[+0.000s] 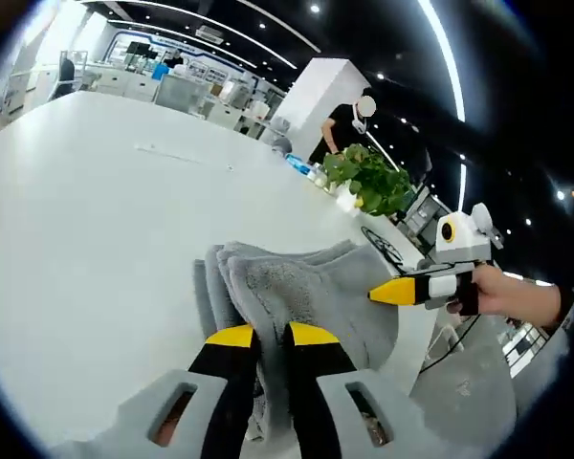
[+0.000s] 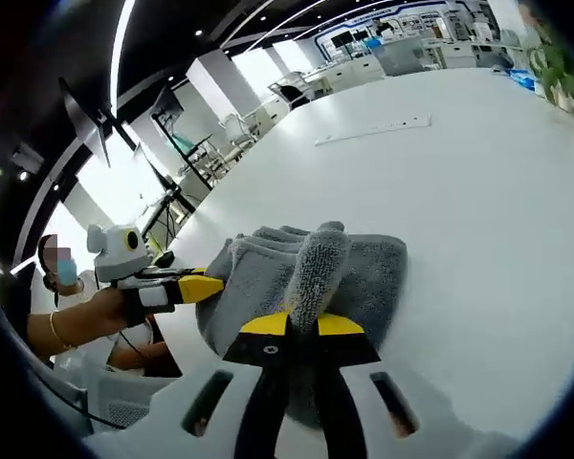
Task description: Fold the towel on the table until its edges align and the towel forms a compact rectangular stack.
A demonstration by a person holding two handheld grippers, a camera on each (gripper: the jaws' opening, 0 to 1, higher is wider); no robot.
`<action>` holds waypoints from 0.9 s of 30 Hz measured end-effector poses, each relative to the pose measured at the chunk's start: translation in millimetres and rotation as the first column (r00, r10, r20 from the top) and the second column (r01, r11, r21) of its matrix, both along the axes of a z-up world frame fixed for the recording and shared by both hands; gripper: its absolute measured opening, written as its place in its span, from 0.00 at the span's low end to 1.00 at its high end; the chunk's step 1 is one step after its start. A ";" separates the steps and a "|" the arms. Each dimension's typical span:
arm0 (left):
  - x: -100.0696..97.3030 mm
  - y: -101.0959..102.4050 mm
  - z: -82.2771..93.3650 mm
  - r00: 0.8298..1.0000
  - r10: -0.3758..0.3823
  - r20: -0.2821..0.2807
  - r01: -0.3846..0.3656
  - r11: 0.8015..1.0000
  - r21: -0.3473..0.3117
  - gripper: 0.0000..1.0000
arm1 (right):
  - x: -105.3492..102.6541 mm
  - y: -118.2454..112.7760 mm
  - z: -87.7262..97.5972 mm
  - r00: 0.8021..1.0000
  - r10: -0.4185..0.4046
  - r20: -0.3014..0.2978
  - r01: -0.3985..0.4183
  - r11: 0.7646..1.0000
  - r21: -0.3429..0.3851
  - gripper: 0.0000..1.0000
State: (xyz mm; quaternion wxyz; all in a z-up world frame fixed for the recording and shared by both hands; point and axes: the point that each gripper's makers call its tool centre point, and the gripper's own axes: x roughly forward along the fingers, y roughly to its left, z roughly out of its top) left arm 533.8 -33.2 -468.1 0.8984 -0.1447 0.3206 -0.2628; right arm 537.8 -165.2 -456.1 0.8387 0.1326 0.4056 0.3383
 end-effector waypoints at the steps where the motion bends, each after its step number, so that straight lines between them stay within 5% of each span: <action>1: 0.8 -1.6 -0.8 1.000 0.003 -0.005 -0.003 1.000 -0.007 0.11 | 1.2 0.9 -1.6 1.000 -0.006 -0.003 0.006 1.000 0.001 0.05; 12: 25.3 -9.6 9.2 0.994 -0.032 0.101 0.026 0.998 0.058 0.10 | 11.9 -15.2 -33.1 0.992 -0.126 -0.033 0.124 0.992 -0.037 0.06; 22: 35.0 -11.2 -17.4 0.995 -0.072 0.062 0.064 0.989 0.132 0.10 | 10.6 -15.3 -44.5 0.984 -0.170 -0.050 0.169 0.985 -0.021 0.07; 27: 33.3 -10.7 -34.4 0.997 -0.069 0.026 0.065 0.989 0.136 0.10 | 14.9 -16.5 -52.3 0.994 -0.092 0.050 0.095 0.993 -0.066 0.06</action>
